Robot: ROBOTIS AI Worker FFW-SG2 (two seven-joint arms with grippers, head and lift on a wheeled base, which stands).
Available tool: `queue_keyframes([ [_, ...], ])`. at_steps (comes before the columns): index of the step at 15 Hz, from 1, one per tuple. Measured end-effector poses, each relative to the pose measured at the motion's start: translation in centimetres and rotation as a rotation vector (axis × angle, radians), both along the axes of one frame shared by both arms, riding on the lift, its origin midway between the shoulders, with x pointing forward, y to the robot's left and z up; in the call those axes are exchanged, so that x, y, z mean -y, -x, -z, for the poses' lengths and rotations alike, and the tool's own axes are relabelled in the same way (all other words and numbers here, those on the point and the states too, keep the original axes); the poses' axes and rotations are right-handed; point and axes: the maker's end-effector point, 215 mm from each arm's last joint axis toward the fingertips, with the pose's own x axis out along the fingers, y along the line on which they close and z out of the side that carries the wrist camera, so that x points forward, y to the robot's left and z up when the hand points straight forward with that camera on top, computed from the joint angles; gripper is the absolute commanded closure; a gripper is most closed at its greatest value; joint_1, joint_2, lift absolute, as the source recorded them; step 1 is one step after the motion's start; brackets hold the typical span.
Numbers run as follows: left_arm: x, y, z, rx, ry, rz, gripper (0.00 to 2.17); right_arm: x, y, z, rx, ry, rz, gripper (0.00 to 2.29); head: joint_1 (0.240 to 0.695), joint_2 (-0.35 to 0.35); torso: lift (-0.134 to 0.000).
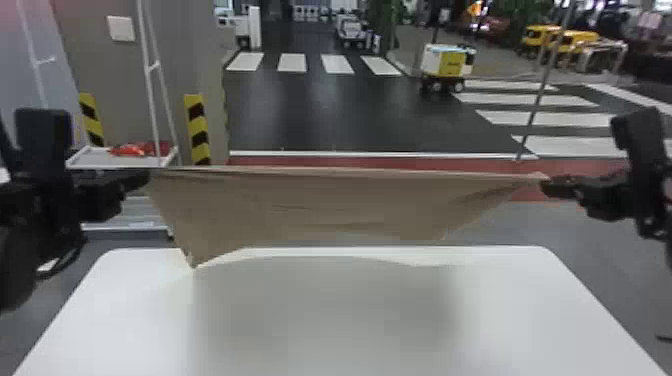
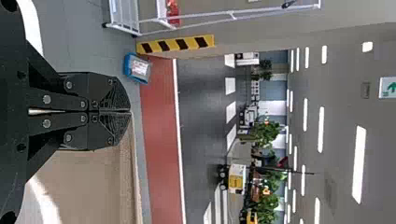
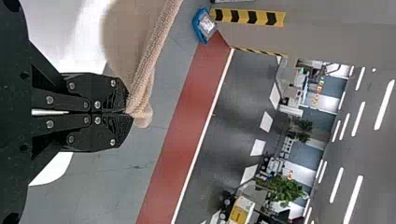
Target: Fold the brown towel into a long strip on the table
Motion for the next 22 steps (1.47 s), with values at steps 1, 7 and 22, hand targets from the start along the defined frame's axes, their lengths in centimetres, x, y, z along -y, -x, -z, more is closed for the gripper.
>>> queue_keyframes([
  [1, -0.3, 1.8, 1.0, 0.0, -0.002, 0.005, 2.15, 0.5, 1.8, 1.1, -0.004, 0.0, -0.009, 2.25, 0.447, -0.1, -0.1],
  [7, 0.3, 13.1, 12.9, -0.023, -0.082, 0.067, 2.15, -0.4, 16.4, 13.7, -0.103, 0.114, -0.151, 2.25, 0.693, -0.125, -0.1],
  [22, -1.0, 20.2, 19.8, -0.06, -0.174, 0.08, 2.15, -2.1, 25.5, 22.6, -0.38, -0.007, -0.297, 2.25, 0.695, -0.119, -0.1],
])
